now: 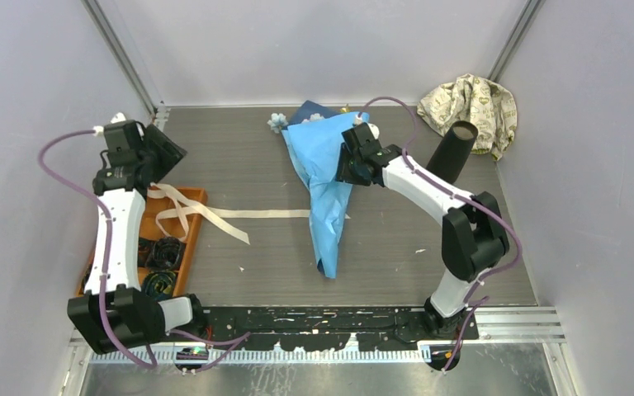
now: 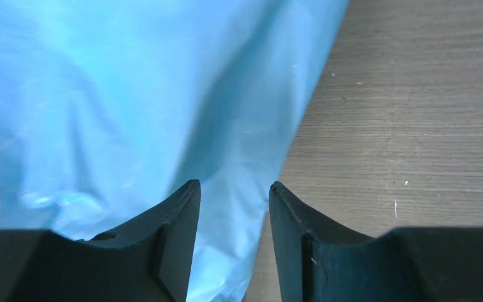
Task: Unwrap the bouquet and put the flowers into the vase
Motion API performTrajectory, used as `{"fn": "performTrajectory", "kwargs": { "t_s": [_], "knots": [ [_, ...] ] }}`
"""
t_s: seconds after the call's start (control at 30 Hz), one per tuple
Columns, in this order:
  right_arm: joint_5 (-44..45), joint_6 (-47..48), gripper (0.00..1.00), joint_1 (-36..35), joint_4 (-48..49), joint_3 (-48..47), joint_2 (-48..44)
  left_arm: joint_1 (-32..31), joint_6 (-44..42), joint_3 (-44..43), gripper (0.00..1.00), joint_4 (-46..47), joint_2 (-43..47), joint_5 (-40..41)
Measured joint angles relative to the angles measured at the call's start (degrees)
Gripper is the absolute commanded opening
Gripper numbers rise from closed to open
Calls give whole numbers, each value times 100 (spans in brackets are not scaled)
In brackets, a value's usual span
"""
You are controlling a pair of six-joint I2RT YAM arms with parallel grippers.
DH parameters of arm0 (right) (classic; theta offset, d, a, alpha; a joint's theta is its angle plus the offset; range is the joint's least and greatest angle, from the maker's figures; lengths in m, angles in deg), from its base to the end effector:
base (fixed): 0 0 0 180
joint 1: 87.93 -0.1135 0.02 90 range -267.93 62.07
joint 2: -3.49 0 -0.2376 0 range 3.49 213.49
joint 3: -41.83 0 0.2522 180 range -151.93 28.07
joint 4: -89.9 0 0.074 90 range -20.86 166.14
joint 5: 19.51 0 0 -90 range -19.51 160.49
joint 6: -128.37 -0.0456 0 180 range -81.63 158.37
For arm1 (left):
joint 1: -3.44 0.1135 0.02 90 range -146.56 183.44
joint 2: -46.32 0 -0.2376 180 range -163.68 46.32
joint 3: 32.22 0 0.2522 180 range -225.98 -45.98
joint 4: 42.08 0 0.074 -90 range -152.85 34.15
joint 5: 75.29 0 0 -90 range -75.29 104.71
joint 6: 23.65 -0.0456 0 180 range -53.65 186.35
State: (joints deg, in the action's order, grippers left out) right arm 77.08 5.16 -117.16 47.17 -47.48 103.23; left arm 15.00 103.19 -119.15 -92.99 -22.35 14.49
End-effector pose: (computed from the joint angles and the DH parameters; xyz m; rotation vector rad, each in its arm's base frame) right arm 0.3340 0.1809 0.2065 0.1356 2.5136 0.3105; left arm 0.2683 0.0547 0.3493 -0.8801 1.9639 -0.2616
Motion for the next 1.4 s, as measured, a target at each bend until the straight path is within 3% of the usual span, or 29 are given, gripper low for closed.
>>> {"fn": "performTrajectory", "kwargs": {
  "t_s": [0.17, 0.3, 0.67, 1.2, 1.4],
  "knots": [
    [610, 260, 52, -562, -363, -577, -352, 0, 398, 940, 59, 695, -184, -1163],
    [979, 374, 52, -1001, -645, -953, -328, -2, 625, 1178, 58, 1014, -109, -1499],
    [1856, 420, 52, -1637, -1580, -1978, 461, 0, 507, 1014, 57, 804, 1121, -933],
    [2430, 295, 56, -2212, -2273, -2756, 577, 0, 341, 992, 56, 592, 857, -815],
    [2844, 264, 48, -2151, -2544, -3143, 1180, 0, 330, 994, 56, 592, 852, -841]
  ]
}}
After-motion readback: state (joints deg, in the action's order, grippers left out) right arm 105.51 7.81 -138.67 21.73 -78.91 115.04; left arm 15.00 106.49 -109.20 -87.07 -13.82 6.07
